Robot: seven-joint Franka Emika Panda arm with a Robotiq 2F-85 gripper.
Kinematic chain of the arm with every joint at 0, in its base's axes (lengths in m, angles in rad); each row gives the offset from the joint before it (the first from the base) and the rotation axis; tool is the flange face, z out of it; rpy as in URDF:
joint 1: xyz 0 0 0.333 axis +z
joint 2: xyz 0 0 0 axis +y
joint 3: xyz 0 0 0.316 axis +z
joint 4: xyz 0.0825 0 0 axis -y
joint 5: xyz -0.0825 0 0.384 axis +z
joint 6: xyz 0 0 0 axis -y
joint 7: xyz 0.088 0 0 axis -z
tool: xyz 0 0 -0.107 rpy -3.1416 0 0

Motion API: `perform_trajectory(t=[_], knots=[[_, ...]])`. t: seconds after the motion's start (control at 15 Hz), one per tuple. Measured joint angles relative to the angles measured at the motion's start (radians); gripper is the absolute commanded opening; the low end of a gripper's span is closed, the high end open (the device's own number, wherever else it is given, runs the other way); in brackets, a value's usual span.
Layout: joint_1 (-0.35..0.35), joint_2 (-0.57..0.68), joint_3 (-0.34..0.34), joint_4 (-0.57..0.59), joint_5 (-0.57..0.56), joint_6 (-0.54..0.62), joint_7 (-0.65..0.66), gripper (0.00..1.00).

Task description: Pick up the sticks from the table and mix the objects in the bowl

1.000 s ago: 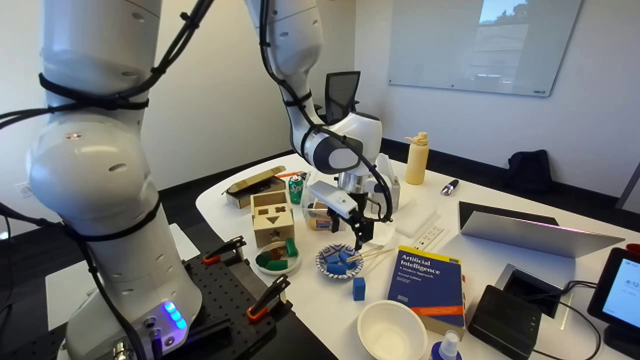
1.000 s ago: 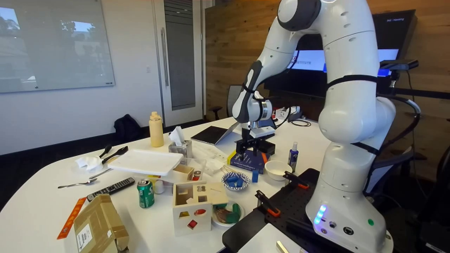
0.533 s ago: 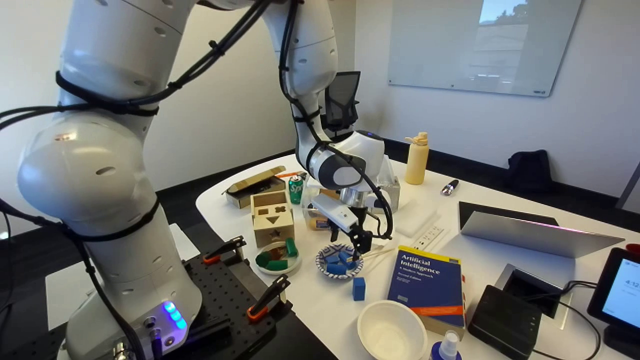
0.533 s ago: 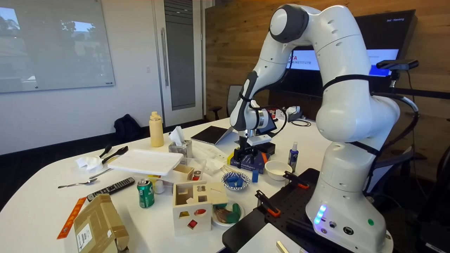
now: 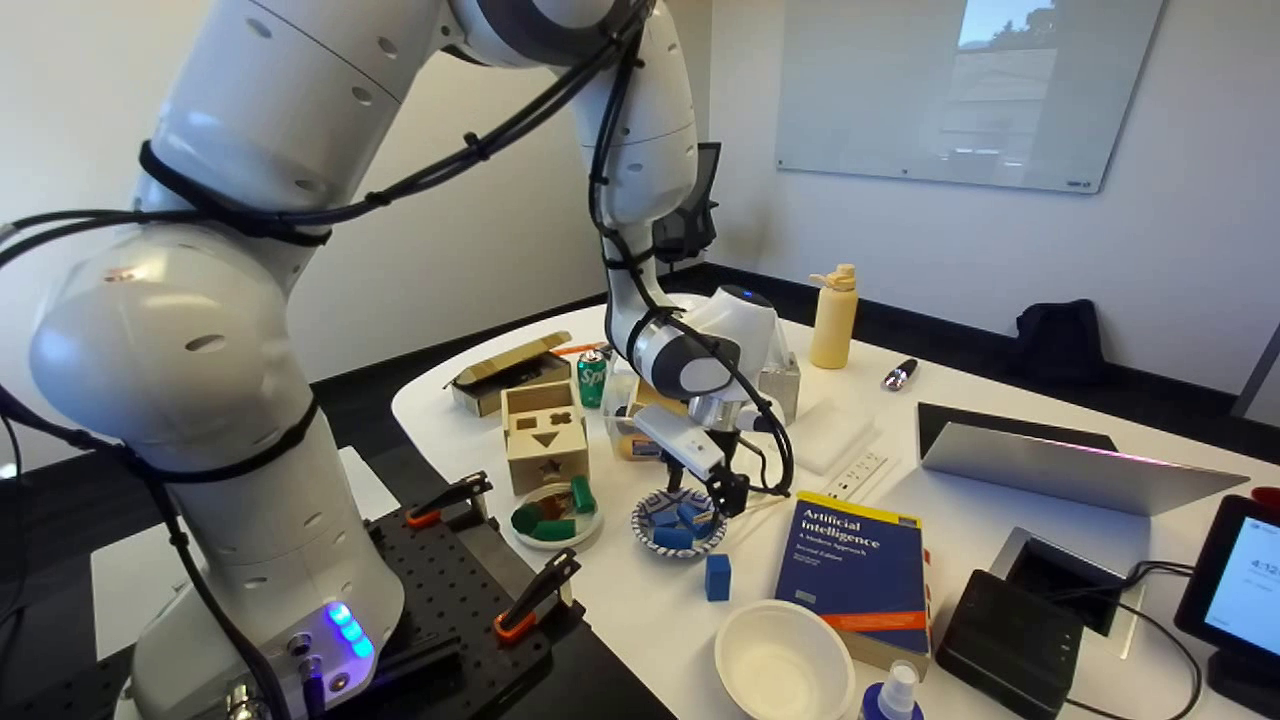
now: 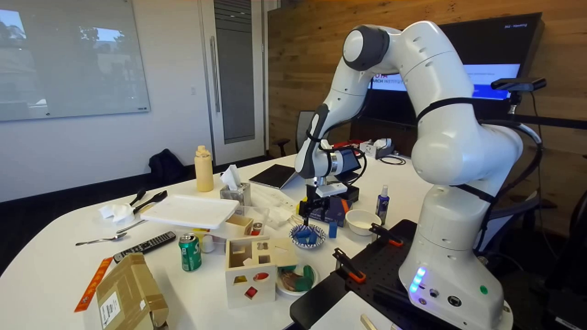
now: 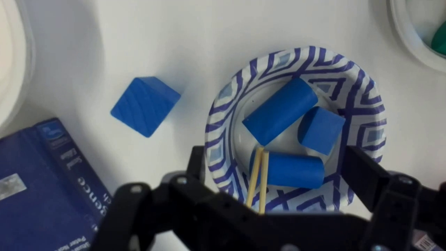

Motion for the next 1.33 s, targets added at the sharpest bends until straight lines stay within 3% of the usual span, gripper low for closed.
perform_trajectory(t=[0.33,0.4,0.53,1.07,1.13,1.33], knots=[[0.0,0.063,0.0,0.069,-0.007,0.0,0.0,1.0],[0.0,0.074,0.001,0.081,-0.007,0.0,0.0,0.75],[0.0,0.091,0.002,0.101,-0.008,0.0,0.0,0.66],[0.0,0.112,0.003,0.13,-0.009,0.0,0.0,0.05],[0.0,0.115,0.003,0.132,-0.01,0.0,0.0,0.0],[0.0,0.125,0.001,0.135,-0.011,0.0,0.0,0.02]])
